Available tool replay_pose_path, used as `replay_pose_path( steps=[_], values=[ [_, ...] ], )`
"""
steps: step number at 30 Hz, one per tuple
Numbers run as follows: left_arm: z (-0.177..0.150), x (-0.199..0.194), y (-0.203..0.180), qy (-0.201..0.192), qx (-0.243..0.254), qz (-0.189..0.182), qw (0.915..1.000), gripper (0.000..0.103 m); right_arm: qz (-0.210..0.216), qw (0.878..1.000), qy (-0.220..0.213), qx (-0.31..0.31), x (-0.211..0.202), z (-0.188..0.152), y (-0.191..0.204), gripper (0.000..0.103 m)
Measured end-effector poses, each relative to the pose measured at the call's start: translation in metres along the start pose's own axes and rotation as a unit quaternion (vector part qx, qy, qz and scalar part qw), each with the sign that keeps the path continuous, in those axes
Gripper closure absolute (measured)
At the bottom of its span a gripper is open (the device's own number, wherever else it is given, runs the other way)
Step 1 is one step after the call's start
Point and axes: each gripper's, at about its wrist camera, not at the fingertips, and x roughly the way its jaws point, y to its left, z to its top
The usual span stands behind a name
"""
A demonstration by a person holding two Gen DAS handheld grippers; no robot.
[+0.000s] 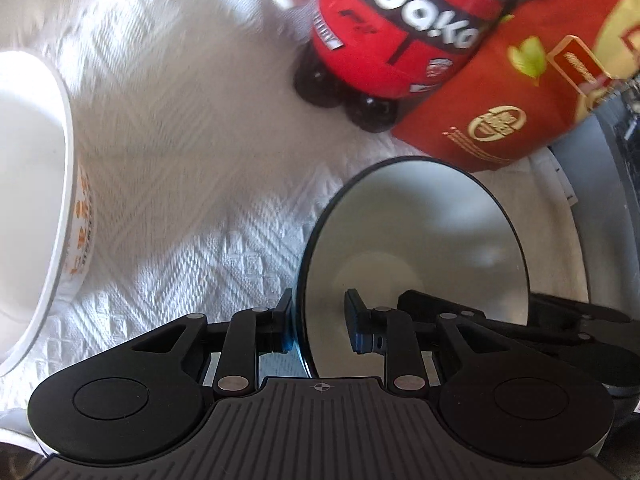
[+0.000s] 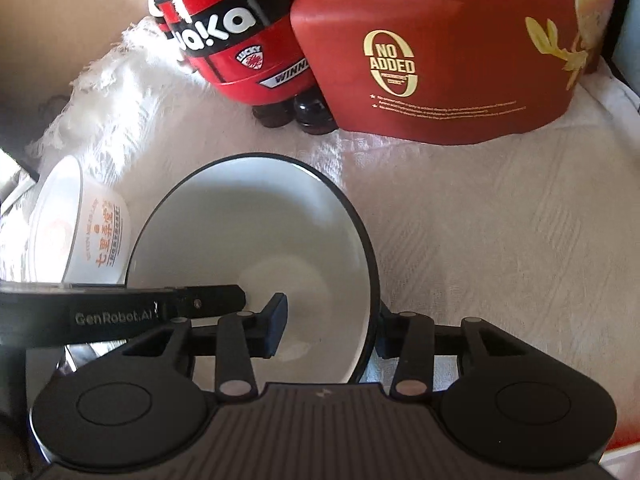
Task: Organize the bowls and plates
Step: 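Lower the light-blue bowl onto the yellow-rimmed plate with the left gripper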
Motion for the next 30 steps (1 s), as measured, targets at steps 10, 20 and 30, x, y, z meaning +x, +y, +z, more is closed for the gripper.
replay_pose_path(
  steps=[10,20,30],
  values=[
    [-0.021,-0.075,-0.015,-0.047,0.013,-0.026,0.9984,0.074,0.018,0.999,-0.047,-0.011,-0.062,-0.009,0.01,0.059],
    [-0.097,-0.104,-0.002,-0.012,-0.01,-0.045,0.9989,0.072,0.039,0.997,-0.042,-0.052,-0.127,-0.064,0.028,0.059],
    [-0.147,-0.094,0.005,-0.009,-0.023,-0.035,0.9991,0.072,0.04,0.998,0.026,-0.037,-0.103,-0.131,0.022,0.059]
  ],
)
